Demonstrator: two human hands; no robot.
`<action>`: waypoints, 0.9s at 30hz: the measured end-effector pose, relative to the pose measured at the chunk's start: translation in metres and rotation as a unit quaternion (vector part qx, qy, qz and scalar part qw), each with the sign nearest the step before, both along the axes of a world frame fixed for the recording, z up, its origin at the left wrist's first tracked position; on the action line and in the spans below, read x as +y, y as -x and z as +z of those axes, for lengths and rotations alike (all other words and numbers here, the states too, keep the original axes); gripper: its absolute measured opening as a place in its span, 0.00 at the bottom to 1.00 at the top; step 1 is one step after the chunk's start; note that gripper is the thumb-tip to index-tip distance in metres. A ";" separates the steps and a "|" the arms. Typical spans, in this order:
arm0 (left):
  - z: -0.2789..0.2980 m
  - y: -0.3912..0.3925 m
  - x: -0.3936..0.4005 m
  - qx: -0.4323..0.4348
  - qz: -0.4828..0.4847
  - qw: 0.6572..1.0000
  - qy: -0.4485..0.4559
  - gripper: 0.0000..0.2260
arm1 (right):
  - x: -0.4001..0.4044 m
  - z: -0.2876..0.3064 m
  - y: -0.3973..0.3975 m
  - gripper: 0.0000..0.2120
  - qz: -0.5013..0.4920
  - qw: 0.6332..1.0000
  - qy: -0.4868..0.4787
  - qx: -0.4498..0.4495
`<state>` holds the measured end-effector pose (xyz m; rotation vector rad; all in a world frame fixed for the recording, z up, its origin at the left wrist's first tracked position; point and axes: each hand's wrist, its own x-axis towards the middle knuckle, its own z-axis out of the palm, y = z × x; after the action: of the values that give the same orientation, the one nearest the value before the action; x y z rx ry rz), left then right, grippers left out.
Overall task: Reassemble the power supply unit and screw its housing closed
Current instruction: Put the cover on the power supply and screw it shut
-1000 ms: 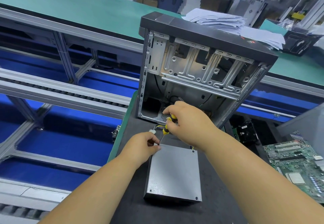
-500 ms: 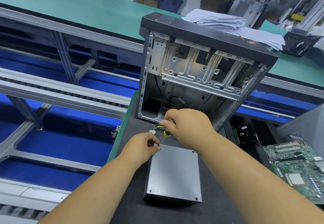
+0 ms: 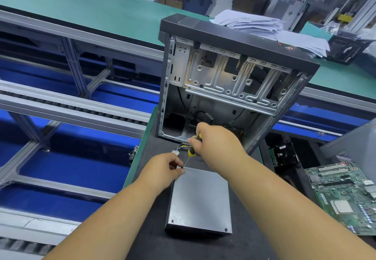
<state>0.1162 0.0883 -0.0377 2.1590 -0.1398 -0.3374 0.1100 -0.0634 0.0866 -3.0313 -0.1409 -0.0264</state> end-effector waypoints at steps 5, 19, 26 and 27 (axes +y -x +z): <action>-0.002 0.002 -0.002 0.007 0.033 0.999 0.042 0.05 | -0.051 -0.003 0.012 0.12 -0.099 0.966 -0.235 -0.032; 0.000 0.003 -0.024 -0.043 0.064 0.997 0.005 0.07 | -0.168 -0.068 0.044 0.07 -0.282 0.947 -0.150 -0.016; 0.013 0.010 -0.039 -0.131 0.025 0.991 0.015 0.10 | -0.184 -0.083 0.060 0.06 -0.291 0.946 -0.144 0.004; 0.015 0.012 -0.041 -0.134 0.020 0.991 0.021 0.11 | -0.185 -0.083 0.061 0.06 -0.289 0.946 -0.146 0.007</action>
<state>0.1046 0.0468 -0.0232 2.1549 -0.2519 -0.0196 0.0486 -0.2486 0.0033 -2.6617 0.6896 -0.0651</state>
